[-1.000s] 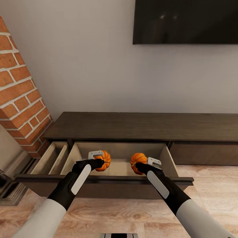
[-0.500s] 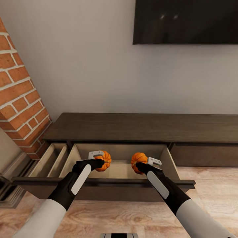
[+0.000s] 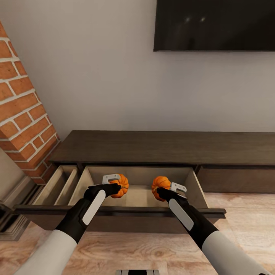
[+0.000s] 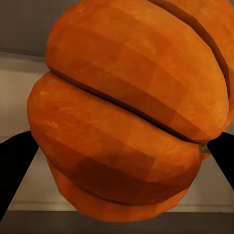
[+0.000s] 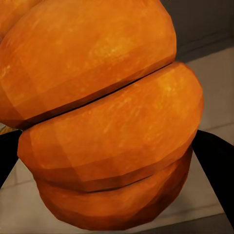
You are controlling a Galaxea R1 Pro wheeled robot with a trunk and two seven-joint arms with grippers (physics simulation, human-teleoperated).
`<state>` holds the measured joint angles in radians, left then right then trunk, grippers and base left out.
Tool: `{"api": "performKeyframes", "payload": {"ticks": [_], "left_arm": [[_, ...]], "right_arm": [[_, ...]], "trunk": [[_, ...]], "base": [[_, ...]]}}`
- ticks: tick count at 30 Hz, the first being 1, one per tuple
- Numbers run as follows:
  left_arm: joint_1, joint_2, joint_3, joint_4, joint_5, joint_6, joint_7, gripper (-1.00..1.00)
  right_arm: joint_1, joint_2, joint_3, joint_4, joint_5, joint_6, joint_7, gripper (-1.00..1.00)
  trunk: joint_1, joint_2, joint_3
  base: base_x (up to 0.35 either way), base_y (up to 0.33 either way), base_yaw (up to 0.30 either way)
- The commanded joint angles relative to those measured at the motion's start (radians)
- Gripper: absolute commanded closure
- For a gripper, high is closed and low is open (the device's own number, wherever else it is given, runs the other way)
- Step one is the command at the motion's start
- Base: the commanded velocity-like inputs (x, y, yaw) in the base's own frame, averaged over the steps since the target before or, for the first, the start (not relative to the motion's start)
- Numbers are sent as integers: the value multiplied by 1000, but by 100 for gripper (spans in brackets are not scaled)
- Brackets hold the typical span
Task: Place each of the two pumpkins and all three candles from the living room inside a cabinet in the living room (use any cabinet), then make sure every cabinet is closed, and position the cauldron so it is next to a table in the living room.
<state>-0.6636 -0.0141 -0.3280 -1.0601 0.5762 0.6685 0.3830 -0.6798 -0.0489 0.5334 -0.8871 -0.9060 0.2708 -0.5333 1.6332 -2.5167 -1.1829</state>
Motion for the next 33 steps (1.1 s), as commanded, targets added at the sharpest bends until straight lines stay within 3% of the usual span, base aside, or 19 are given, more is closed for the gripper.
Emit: {"api": "performKeyframes", "payload": {"ticks": [1, 24, 28, 33], "left_arm": [[-1, 0, -2, -1, 9, 2, 9, 100], [-1, 0, -8, -1, 11, 2, 16, 100], [-1, -1, -8, -1, 15, 4, 16, 100], [-1, -6, -8, -2, 7, 64, 19, 100]], "right_arm": [[-1, 0, 4, -1, -4, 2, -8, 100], [-1, 4, 4, -2, 1, 4, -9, 100], [-1, 4, 5, -3, 1, 4, -9, 100], [-1, 4, 5, -3, 1, 4, -10, 100]], "trunk": [[0, 0, -1], [0, 0, -1], [2, -1, -16], [2, -2, -20]], "base": [[40, 0, 0], [90, 0, 0], [1, 0, 0], [0, 0, 0]]}}
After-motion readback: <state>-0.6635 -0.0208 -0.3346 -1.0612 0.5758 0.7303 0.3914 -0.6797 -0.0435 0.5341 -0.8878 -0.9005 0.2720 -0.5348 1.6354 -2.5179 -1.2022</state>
